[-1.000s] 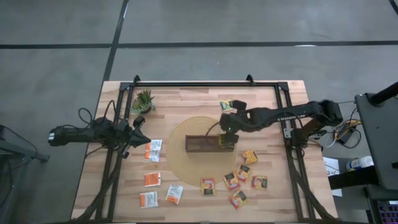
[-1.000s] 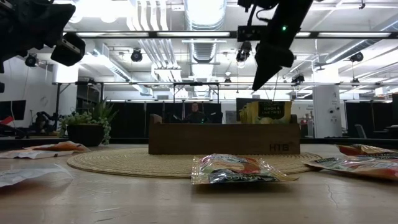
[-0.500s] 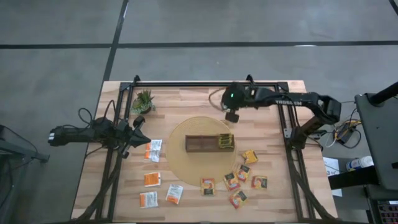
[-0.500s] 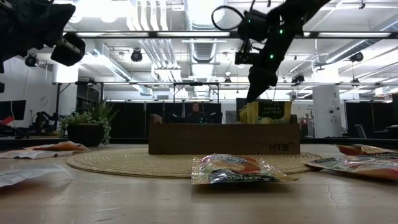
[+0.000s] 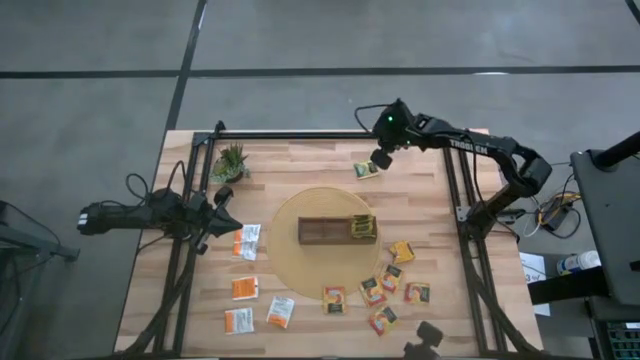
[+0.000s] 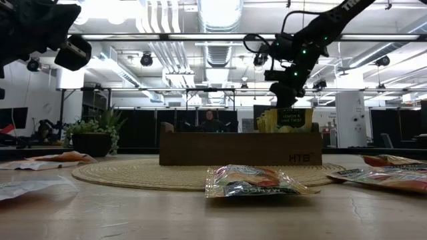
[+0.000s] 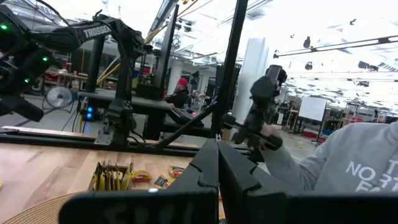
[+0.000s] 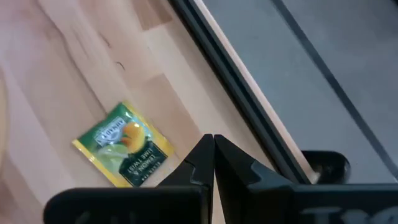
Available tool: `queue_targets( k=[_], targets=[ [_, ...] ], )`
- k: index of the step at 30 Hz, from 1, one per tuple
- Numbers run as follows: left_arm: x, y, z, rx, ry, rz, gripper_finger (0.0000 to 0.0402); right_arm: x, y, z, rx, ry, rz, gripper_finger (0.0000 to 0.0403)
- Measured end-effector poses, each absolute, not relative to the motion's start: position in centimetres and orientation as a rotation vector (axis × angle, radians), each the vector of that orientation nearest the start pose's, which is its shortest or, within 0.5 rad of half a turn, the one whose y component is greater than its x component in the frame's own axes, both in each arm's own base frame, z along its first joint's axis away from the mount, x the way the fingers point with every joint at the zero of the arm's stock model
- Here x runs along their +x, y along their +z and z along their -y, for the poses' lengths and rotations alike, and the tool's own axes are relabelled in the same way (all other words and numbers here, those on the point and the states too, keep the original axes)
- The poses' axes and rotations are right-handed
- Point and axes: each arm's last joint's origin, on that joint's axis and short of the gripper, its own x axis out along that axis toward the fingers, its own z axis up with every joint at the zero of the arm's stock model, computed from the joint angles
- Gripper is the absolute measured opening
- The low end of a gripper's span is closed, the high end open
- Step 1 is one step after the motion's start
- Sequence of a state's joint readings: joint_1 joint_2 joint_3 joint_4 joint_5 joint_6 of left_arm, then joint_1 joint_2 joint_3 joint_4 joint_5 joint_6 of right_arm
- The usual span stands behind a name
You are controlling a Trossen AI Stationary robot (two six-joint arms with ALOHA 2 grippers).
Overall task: Pick & Place Tea
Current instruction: Put the yellow tea bag into the right of the wooden organizer
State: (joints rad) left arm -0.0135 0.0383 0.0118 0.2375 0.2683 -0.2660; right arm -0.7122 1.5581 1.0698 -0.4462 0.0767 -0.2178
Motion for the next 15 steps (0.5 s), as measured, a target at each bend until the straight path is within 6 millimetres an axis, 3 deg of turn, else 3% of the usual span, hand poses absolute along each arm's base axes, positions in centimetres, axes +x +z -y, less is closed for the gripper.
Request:
queue_targets(
  k=[8, 15],
  targets=[
    [9.61, 18.72, 0.9, -0.236, -0.307, 0.172, 0.0, 23.82, 22.8, 21.39, 0.117, -0.557, -0.948, 0.0019],
    [9.61, 18.71, 0.9, -0.236, -0.307, 0.171, 0.0, 23.73, 22.48, 21.27, 0.145, -0.564, -0.952, 0.0079]
  ],
)
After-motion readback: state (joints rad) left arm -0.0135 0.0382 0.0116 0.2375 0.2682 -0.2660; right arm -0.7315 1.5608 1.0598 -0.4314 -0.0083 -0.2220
